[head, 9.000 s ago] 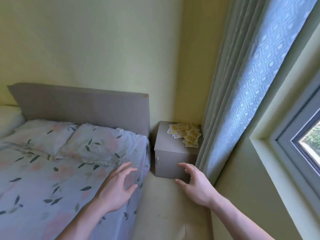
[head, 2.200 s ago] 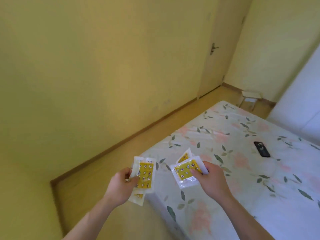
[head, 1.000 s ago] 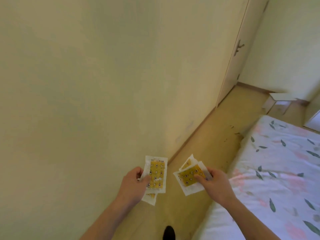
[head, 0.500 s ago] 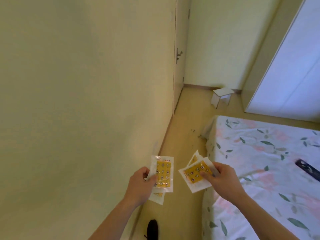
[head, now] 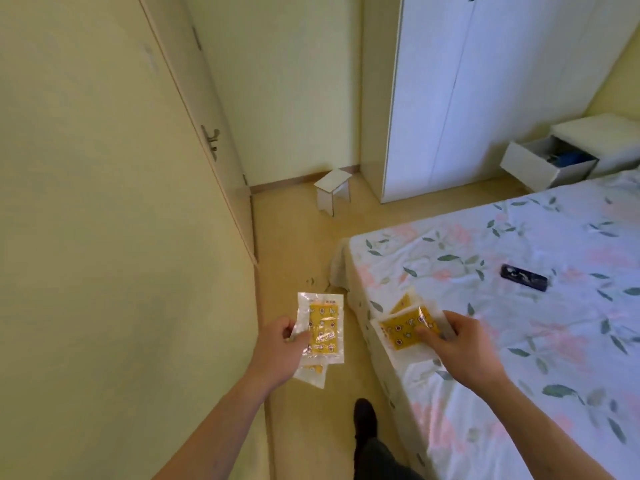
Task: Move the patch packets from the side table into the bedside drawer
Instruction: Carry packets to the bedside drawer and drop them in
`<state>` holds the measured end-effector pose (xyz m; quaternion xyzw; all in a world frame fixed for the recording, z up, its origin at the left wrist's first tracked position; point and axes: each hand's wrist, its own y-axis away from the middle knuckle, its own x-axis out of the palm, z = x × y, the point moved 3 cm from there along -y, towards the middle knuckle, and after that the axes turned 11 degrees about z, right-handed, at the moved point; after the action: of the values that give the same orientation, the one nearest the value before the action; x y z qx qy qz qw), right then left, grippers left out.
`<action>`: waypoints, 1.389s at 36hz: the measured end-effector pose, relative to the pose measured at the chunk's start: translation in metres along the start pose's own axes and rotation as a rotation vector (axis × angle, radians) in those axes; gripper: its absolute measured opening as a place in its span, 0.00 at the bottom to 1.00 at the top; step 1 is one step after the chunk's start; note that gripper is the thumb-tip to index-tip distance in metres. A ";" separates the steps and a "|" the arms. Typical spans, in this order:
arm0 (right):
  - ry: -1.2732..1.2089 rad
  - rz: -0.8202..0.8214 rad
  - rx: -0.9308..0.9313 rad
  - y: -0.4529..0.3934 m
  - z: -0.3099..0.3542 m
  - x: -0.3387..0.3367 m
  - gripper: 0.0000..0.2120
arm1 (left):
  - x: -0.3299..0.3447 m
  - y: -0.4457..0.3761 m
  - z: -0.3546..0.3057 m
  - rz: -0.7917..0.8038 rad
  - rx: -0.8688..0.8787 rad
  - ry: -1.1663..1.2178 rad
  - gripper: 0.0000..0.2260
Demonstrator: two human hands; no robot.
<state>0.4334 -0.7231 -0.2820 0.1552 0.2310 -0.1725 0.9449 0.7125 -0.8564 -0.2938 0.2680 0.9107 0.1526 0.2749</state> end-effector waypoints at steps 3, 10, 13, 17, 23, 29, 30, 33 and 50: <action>0.003 -0.044 0.040 -0.043 0.000 -0.007 0.19 | -0.016 -0.057 -0.016 0.014 0.006 -0.016 0.04; -0.018 -0.010 0.072 -0.178 0.022 -0.013 0.12 | -0.066 -0.177 -0.060 -0.021 -0.006 0.000 0.04; -0.020 0.036 0.042 -0.251 0.054 -0.011 0.14 | -0.093 -0.224 -0.081 -0.057 -0.004 0.028 0.04; 0.018 0.108 -0.005 -0.347 0.089 0.002 0.16 | -0.131 -0.275 -0.102 -0.116 -0.021 0.074 0.06; 0.028 0.196 -0.079 -0.466 0.148 0.027 0.05 | -0.186 -0.364 -0.118 -0.157 -0.046 0.106 0.05; 0.012 0.188 -0.076 -0.570 0.183 0.050 0.01 | -0.235 -0.475 -0.141 -0.124 0.003 0.101 0.04; 0.006 0.172 -0.060 -0.585 0.187 0.052 0.01 | -0.244 -0.493 -0.146 -0.111 0.009 0.094 0.04; -0.005 0.111 -0.021 -0.623 0.199 0.051 0.02 | -0.265 -0.545 -0.160 -0.044 0.015 0.082 0.03; -0.090 -0.279 0.189 -0.847 0.165 -0.034 0.06 | -0.276 -0.863 -0.334 0.263 0.190 -0.139 0.04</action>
<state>0.1316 -1.5315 -0.3067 0.2018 0.1907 -0.3298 0.9023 0.3639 -1.7561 -0.2776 0.4196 0.8568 0.0814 0.2884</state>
